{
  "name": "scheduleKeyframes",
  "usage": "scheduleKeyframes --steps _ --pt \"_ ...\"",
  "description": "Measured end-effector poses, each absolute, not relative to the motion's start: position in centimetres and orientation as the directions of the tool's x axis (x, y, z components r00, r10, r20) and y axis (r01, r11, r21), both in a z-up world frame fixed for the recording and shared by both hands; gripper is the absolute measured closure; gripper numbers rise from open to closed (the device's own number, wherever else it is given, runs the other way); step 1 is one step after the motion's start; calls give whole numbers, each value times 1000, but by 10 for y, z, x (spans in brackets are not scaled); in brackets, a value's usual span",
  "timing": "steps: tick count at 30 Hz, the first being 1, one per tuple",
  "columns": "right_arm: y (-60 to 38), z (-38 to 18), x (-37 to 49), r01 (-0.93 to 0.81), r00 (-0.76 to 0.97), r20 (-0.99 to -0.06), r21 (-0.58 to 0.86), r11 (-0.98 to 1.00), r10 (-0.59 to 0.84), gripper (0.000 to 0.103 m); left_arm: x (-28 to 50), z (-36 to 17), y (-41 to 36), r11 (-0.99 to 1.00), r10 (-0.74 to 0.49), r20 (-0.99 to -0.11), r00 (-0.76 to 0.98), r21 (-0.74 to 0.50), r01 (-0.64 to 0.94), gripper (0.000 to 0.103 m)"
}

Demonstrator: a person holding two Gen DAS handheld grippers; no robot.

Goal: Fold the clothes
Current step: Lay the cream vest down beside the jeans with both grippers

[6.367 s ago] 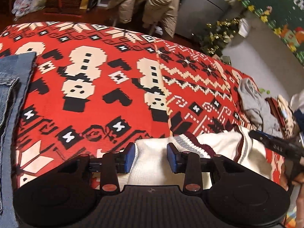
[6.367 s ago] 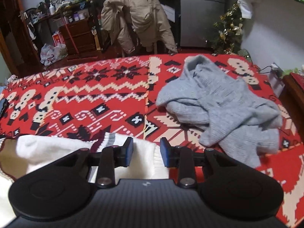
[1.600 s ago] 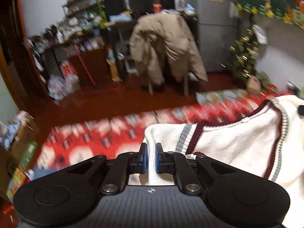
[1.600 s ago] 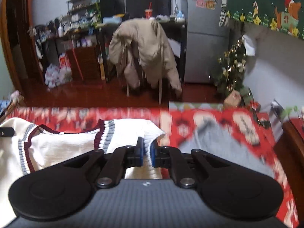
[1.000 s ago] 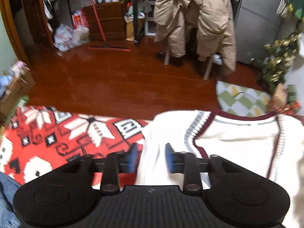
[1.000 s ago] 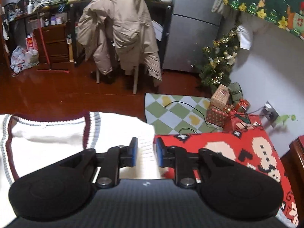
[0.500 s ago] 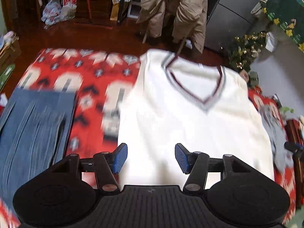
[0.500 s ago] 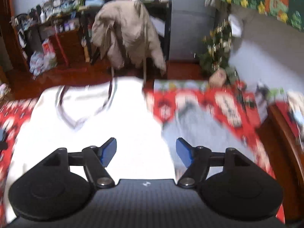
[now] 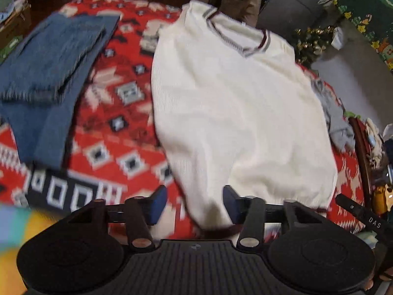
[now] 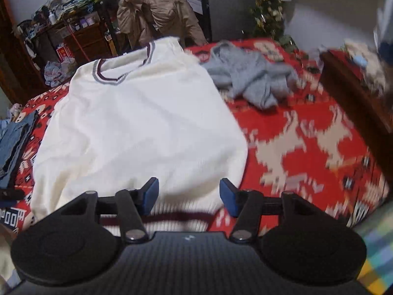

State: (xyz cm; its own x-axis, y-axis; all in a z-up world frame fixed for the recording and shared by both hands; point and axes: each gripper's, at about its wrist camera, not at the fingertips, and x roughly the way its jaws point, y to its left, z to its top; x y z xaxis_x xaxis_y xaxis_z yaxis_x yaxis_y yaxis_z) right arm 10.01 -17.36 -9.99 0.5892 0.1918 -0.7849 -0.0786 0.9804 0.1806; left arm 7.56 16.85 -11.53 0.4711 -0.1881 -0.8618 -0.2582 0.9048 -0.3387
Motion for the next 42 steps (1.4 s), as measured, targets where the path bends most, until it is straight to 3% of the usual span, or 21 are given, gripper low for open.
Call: scheduleKeyframes --steps 6,11,20,21,22,23,26,32,37,42 --pt "-183 -120 95 -31 541 -813 236 971 215 53 54 -124 159 895 -236 -828 508 -388 -218 62" --pt "-198 -122 97 35 526 -816 305 952 242 72 50 -118 157 896 -247 -807 537 -401 -190 62" --pt "-201 -145 110 85 476 -834 361 929 280 73 66 -135 152 891 -260 -823 505 -407 -203 62" --pt "-198 -146 112 76 472 -837 352 933 277 77 69 -137 150 895 -255 -828 500 -398 -202 63" --pt "-194 -146 113 61 469 -840 339 939 273 94 71 -139 148 899 -249 -829 500 -390 -199 82" --pt "-192 -145 114 49 474 -840 324 945 264 98 71 -137 148 901 -244 -823 514 -389 -195 95" --pt "-188 -136 113 29 508 -827 294 955 239 98 72 -127 154 892 -241 -783 573 -412 -188 99" --pt "-219 -116 115 73 601 -730 455 887 325 98 75 -107 193 786 -293 -663 689 -577 -221 99" --pt "-224 -114 120 40 631 -669 534 845 393 97 89 -119 203 738 -321 -651 688 -627 -249 99" --pt "-235 -119 120 67 658 -636 583 809 404 88 100 -134 208 709 -337 -659 672 -648 -279 99"
